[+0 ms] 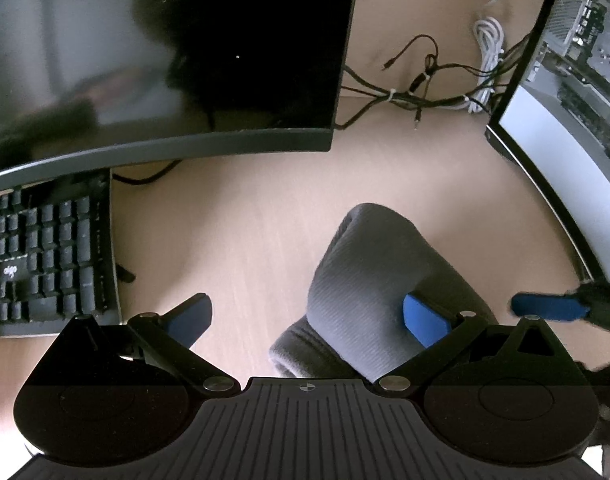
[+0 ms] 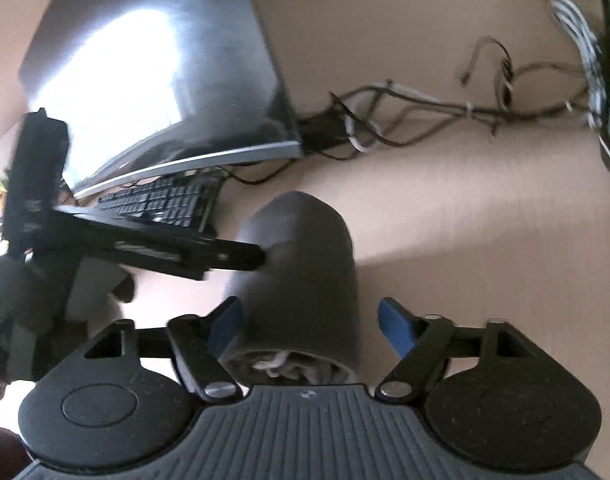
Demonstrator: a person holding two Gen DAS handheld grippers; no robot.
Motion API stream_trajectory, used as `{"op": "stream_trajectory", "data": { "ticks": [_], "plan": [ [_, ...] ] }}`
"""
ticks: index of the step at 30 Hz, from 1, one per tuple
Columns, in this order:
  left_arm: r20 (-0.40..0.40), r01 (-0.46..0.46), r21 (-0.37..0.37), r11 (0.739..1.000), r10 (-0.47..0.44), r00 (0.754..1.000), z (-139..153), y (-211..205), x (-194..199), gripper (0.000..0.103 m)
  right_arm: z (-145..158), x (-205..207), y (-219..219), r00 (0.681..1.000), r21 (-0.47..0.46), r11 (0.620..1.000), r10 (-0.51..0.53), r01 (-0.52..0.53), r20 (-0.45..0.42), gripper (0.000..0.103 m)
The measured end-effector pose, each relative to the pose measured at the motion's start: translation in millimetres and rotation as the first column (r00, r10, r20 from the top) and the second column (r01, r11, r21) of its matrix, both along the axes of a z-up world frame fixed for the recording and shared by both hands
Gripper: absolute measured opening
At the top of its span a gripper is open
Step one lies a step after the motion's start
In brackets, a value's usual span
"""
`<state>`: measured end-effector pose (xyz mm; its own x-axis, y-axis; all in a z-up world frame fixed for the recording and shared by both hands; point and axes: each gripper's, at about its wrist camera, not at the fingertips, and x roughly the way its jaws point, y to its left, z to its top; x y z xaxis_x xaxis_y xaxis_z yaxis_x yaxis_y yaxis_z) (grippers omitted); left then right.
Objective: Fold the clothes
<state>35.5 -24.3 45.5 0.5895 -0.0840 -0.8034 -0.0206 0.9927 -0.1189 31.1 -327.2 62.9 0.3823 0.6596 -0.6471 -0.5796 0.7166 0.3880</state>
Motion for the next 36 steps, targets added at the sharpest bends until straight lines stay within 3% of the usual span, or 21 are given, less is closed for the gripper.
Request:
{"op": "stream_trajectory", "data": {
  "ticks": [1, 3, 7, 12, 16, 19, 24, 30, 33, 36],
  "plan": [
    [-0.003, -0.002, 0.003, 1.0, 0.002, 1.0, -1, 1, 0, 0.103, -2, 0, 1, 1.0, 0.015, 1.0, -0.003, 0.003, -0.017, 0.057],
    [-0.008, -0.011, 0.007, 1.0, 0.011, 1.0, -2, 3, -1, 0.103, 0, -2, 7, 1.0, 0.019, 1.0, 0.001, 0.0, -0.02, 0.057],
    [-0.018, -0.037, -0.001, 0.999, 0.037, 0.999, -4, 11, -2, 0.103, -3, 1, 34, 1.0, -0.061, 0.998, 0.031, -0.03, 0.007, 0.056],
    [-0.018, -0.109, -0.049, 0.993, 0.108, 0.994, 0, 32, -11, 0.103, -9, -13, 78, 0.988, -0.219, 0.972, 0.108, -0.081, 0.111, 0.058],
    [-0.022, -0.125, -0.019, 0.992, 0.124, 0.992, -3, 39, -12, 0.103, -6, -32, 98, 0.967, -0.297, 0.949, 0.165, -0.102, 0.195, 0.065],
    [-0.026, -0.12, 0.012, 0.993, 0.12, 0.992, -10, 42, -14, 0.103, -2, -23, 92, 0.97, -0.233, 0.964, 0.172, -0.13, 0.17, 0.069],
    [-0.035, -0.145, -0.003, 0.989, 0.145, 0.989, -20, 54, -19, 0.103, 1, 14, 66, 0.994, -0.061, 0.993, 0.102, -0.1, 0.031, 0.079],
    [-0.048, -0.157, -0.018, 0.987, 0.156, 0.987, -25, 64, -25, 0.103, -26, 62, 68, 0.99, 0.056, 0.996, 0.082, -0.076, -0.114, 0.081],
    [-0.049, -0.156, -0.014, 0.988, 0.155, 0.987, -26, 66, -27, 0.103, -37, 66, 80, 0.976, 0.085, 0.989, 0.133, -0.119, -0.174, 0.082],
    [-0.054, -0.159, -0.023, 0.987, 0.157, 0.986, -27, 68, -29, 0.103, -45, 61, 95, 0.97, 0.054, 0.988, 0.154, -0.147, -0.189, 0.089]
  ]
}}
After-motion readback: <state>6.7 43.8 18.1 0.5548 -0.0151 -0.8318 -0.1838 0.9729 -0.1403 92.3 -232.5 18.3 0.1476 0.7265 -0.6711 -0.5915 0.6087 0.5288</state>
